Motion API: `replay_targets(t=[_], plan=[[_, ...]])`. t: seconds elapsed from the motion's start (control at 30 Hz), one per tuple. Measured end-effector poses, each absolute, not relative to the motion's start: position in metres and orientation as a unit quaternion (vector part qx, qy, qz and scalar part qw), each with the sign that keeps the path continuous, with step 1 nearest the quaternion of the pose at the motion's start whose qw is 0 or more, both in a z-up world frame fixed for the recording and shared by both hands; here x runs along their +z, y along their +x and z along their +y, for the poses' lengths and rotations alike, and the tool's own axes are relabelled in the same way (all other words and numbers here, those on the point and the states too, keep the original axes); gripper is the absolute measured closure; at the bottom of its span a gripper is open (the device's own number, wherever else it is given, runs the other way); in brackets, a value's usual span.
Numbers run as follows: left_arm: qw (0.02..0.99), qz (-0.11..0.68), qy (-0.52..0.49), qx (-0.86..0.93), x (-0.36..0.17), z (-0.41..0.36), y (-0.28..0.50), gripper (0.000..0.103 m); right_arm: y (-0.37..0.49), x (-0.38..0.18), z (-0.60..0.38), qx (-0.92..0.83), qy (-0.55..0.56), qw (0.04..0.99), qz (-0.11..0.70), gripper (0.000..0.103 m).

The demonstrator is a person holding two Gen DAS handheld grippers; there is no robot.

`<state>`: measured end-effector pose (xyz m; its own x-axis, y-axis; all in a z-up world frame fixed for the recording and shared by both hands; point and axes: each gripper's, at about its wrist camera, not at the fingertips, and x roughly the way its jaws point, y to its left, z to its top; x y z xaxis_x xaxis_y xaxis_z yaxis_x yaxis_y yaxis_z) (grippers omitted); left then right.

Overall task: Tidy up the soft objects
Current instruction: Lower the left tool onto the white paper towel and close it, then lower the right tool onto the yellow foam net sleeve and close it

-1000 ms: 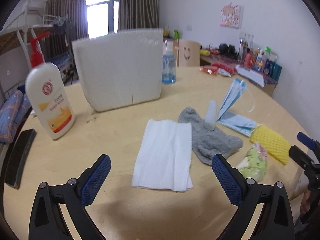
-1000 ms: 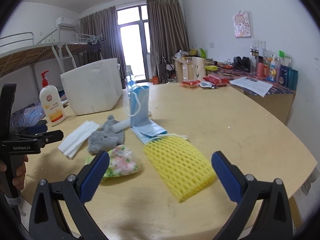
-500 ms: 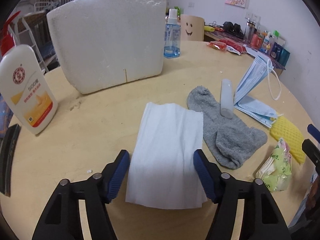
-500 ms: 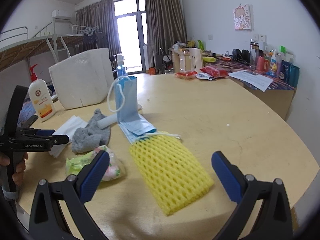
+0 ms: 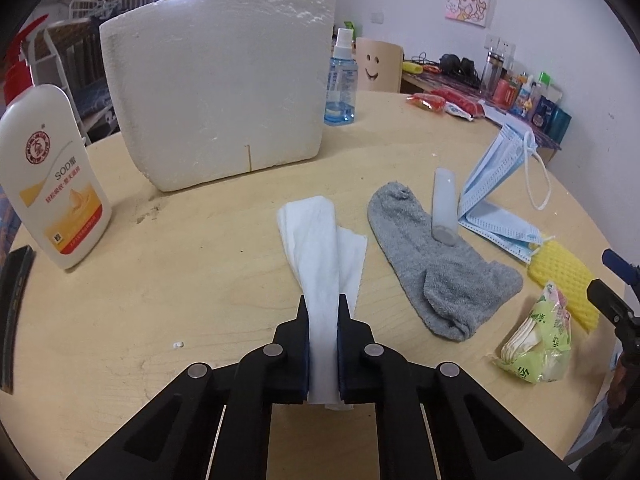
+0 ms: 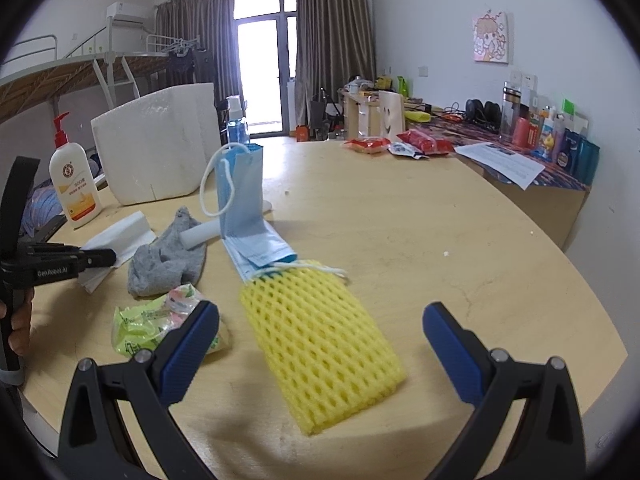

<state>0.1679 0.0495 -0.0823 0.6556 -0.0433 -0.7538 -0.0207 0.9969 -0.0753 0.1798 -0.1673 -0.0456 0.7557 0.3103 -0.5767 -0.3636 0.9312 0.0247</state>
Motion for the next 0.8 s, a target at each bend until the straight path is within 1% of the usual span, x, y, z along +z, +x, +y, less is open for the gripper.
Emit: replay_targets(t=[0.23,0.3,0.47,0.53,0.6,0.67,0.7,0.73,0.77,0.8], plan=[[0.912,0.408,-0.034,-0.018,-0.08,0.047,0.164,0.093,0.185,-0.053,-0.162,0.18,-0.073,0.928,0.319,0.001],[0.912,0.409,-0.036,-0.019,-0.081,0.048,0.165,0.093,0.186,-0.058,-0.16,0.18,-0.082,0.924,0.328,0.005],[0.913,0.405,-0.036,-0.021,-0.08,0.049,0.162,0.093,0.19,-0.068,-0.16,0.174,-0.094,0.916,0.349,0.022],[0.913,0.406,-0.037,-0.021,-0.08,0.049,0.162,0.093,0.191,-0.069,-0.162,0.18,-0.09,0.914,0.351,0.024],[0.914,0.404,-0.038,-0.021,-0.079,0.049,0.161,0.093,0.191,-0.068,-0.164,0.179,-0.088,0.914,0.352,0.034],[0.915,0.401,-0.038,-0.021,-0.078,0.049,0.161,0.093,0.191,-0.066,-0.166,0.185,-0.082,0.913,0.354,0.048],[0.916,0.398,-0.038,-0.021,-0.077,0.049,0.16,0.093,0.19,-0.064,-0.168,0.187,-0.079,0.914,0.351,0.053],[0.918,0.395,-0.038,-0.022,-0.076,0.05,0.159,0.093,0.19,-0.063,-0.169,0.188,-0.077,0.915,0.35,0.063],[0.919,0.392,-0.037,-0.021,-0.074,0.05,0.158,0.093,0.189,-0.062,-0.169,0.19,-0.075,0.914,0.35,0.068],[0.92,0.39,-0.038,-0.021,-0.073,0.05,0.157,0.093,0.188,-0.061,-0.171,0.193,-0.07,0.915,0.348,0.071]])
